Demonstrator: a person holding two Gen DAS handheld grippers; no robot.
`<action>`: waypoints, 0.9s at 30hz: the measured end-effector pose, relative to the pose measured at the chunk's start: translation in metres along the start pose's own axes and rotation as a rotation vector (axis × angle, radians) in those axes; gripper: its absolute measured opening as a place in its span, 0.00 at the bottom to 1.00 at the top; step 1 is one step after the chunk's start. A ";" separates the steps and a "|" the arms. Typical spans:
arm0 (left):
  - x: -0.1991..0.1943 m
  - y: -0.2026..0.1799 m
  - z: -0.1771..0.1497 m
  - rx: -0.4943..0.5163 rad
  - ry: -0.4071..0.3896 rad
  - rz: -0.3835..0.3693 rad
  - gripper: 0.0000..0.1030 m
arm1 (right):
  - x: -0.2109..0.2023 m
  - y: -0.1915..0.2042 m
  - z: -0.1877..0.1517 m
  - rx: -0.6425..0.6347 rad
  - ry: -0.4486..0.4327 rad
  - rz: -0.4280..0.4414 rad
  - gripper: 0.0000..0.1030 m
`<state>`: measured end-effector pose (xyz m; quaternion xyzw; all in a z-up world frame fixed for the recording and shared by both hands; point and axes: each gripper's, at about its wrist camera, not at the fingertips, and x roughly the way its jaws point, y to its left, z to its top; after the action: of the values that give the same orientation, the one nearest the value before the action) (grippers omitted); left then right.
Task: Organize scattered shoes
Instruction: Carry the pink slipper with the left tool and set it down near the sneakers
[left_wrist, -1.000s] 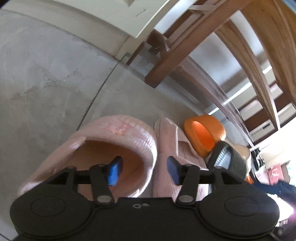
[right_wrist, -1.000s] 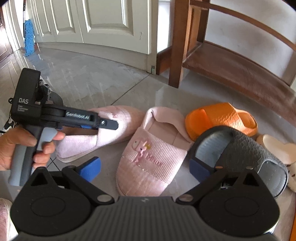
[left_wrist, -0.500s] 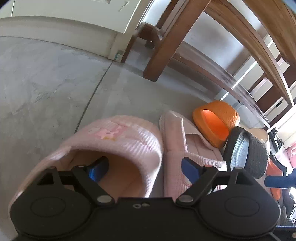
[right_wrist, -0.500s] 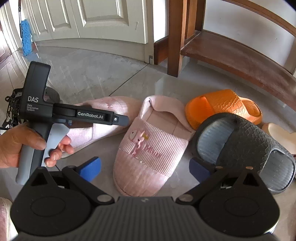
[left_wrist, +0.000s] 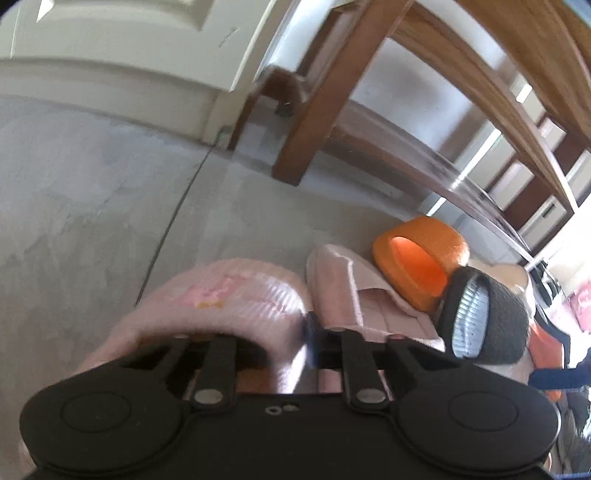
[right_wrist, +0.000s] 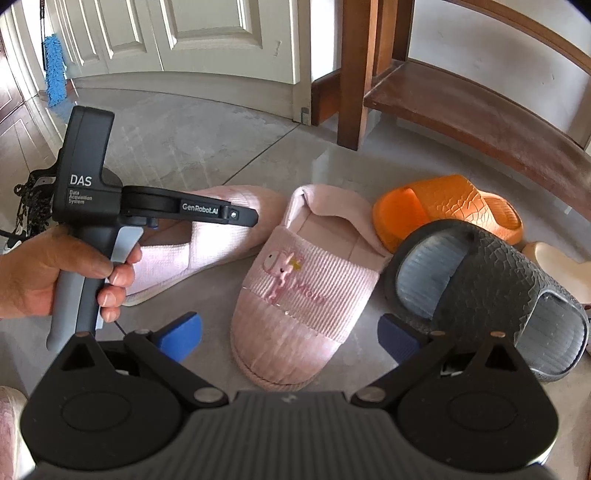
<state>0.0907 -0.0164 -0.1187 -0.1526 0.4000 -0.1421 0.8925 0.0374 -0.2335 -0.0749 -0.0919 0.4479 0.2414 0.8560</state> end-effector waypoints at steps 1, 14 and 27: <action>-0.003 0.001 0.000 0.010 -0.004 -0.013 0.03 | -0.001 0.001 0.000 -0.003 -0.002 0.000 1.00; -0.079 -0.021 -0.044 0.548 0.092 -0.262 0.03 | -0.016 0.010 0.008 -0.047 -0.055 -0.013 1.00; -0.092 -0.044 -0.098 0.977 0.353 -0.510 0.08 | -0.025 0.026 0.000 -0.121 -0.040 -0.001 1.00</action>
<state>-0.0477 -0.0374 -0.1024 0.2117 0.3814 -0.5443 0.7165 0.0127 -0.2196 -0.0526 -0.1387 0.4151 0.2694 0.8578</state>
